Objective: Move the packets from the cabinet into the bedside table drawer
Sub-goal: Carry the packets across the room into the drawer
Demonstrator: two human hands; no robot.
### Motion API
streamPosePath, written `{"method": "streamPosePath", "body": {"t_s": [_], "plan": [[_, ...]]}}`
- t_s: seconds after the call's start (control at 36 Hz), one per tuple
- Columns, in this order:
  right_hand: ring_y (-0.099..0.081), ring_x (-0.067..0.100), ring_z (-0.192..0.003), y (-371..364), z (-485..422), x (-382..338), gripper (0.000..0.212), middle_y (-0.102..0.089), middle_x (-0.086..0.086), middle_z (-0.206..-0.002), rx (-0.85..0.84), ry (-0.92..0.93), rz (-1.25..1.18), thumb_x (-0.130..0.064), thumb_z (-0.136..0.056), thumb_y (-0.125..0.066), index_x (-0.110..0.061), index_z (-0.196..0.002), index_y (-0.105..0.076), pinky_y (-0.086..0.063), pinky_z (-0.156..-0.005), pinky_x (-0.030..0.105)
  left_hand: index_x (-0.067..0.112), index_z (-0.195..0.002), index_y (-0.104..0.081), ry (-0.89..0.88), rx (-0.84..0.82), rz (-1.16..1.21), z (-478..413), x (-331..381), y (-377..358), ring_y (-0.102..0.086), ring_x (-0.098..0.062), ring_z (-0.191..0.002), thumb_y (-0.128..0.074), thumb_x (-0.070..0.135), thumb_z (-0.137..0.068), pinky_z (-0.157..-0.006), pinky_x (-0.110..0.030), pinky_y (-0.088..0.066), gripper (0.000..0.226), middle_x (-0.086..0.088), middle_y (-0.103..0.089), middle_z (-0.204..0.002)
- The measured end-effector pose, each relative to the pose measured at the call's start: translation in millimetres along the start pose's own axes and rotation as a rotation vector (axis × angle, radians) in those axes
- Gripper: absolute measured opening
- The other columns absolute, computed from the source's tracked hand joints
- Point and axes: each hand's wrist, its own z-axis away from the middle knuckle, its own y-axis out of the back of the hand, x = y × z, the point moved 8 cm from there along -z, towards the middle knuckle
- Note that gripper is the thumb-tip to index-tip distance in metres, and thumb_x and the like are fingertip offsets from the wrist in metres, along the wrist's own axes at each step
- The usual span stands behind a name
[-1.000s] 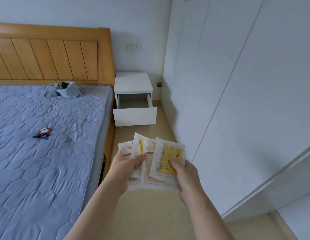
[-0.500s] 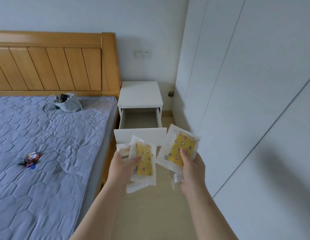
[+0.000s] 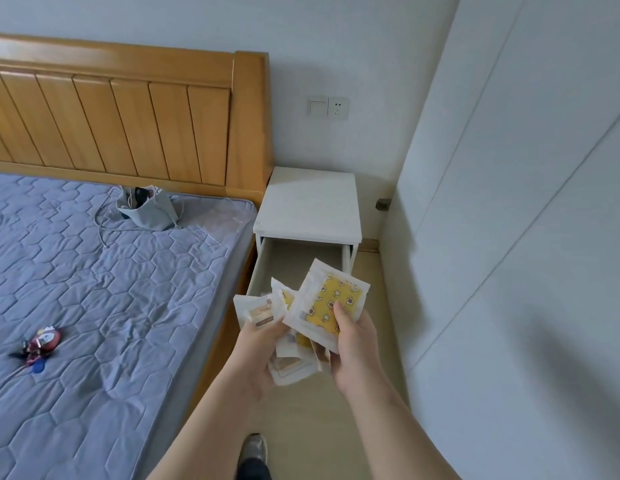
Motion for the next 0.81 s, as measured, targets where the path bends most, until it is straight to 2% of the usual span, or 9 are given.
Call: {"method": "streamPosePath", "body": {"t_s": [0.08,0.17,0.31,0.39,0.5,0.58,0.69,0.81], "plan": [[-0.065,0.026,-0.092,-30.4,-41.9,-9.2,0.012,-0.068,0.008,-0.1,0.0,0.008,0.048,-0.021,-0.097,-0.05,-0.017,-0.106,-0.057,-0.054,-0.074,0.036,0.012,-0.087,-0.065,0.003,0.0,-0.004,-48.4,23.7,9.3,-0.071,-0.025,-0.069,-0.063,0.014,-0.085,-0.059,-0.037,-0.057,0.004,-0.01,-0.074,-0.079],[-0.065,0.024,-0.09,-64.1,-79.4,-19.2,0.015,-0.068,0.007,-0.1,-0.002,-0.001,0.069,-0.021,-0.098,-0.047,-0.017,-0.109,-0.057,-0.053,-0.069,0.034,0.01,-0.092,-0.065,0.017,0.011,-0.021,-94.2,51.1,20.1,-0.071,-0.027,-0.072,-0.066,0.012,-0.084,-0.062,-0.039,-0.056,0.008,-0.012,-0.073,-0.082],[-0.065,0.021,-0.089,-116.0,-131.3,-28.9,0.015,-0.068,0.004,-0.098,-0.015,-0.042,0.068,-0.02,-0.099,-0.046,-0.018,-0.108,-0.057,-0.052,-0.069,0.032,0.007,-0.085,-0.066,0.032,0.007,-0.041,-158.7,93.0,34.8,-0.07,-0.024,-0.06,-0.065,0.004,-0.084,-0.051,-0.034,-0.056,0.004,-0.013,-0.072,-0.075],[-0.065,0.021,-0.091,-130.8,-155.1,-29.1,0.013,-0.068,0.004,-0.1,-0.009,-0.072,0.07,-0.019,-0.098,-0.047,-0.02,-0.105,-0.058,-0.051,-0.069,0.033,0.005,-0.081,-0.065,0.053,0.065,-0.124,-196.0,100.3,46.3,-0.065,-0.024,-0.056,-0.06,-0.003,-0.085,-0.053,-0.032,-0.054,0.011,-0.014,-0.069,-0.069],[-0.063,0.025,-0.092,-133.5,-187.2,-31.8,0.012,-0.068,0.005,-0.096,0.03,-0.107,0.076,-0.016,-0.096,-0.05,-0.018,-0.102,-0.06,-0.051,-0.078,0.041,0.006,-0.104,-0.063,0.131,0.124,-0.116,-231.1,97.9,57.2,-0.07,-0.033,-0.077,-0.064,0.001,-0.084,-0.057,-0.04,-0.057,0.021,-0.018,-0.071,-0.092],[-0.059,0.026,-0.092,-132.1,-214.3,-37.3,0.011,-0.066,0.009,-0.096,0.054,-0.109,0.171,-0.013,-0.092,-0.054,-0.015,-0.096,-0.064,-0.049,-0.087,0.045,0.005,-0.113,-0.057,0.131,0.165,-0.076,-255.0,106.5,60.1,-0.069,-0.036,-0.08,-0.066,-0.005,-0.079,-0.056,-0.039,-0.056,0.036,-0.018,-0.07,-0.095],[-0.05,0.015,-0.074,-124.9,-251.7,-48.5,0.01,-0.059,0.003,-0.083,0.051,-0.101,0.347,-0.009,-0.089,-0.054,-0.012,-0.081,-0.06,-0.037,-0.064,0.026,0.002,-0.114,-0.056,0.105,0.178,-0.026,-287.1,123.3,52.9,-0.068,-0.036,-0.08,-0.066,-0.009,-0.078,-0.055,-0.04,-0.056,0.038,-0.02,-0.069,-0.096],[-0.06,0.015,-0.075,-116.6,-284.6,-51.3,0.011,-0.067,0.004,-0.086,-0.005,-0.174,0.429,-0.012,-0.09,-0.052,-0.011,-0.089,-0.063,-0.041,-0.058,0.025,0.0,-0.114,-0.057,0.098,0.167,-0.072,-313.5,132.7,33.3,-0.07,-0.033,-0.076,-0.067,-0.008,-0.078,-0.053,-0.038,-0.056,0.038,-0.019,-0.071,-0.093]]}}
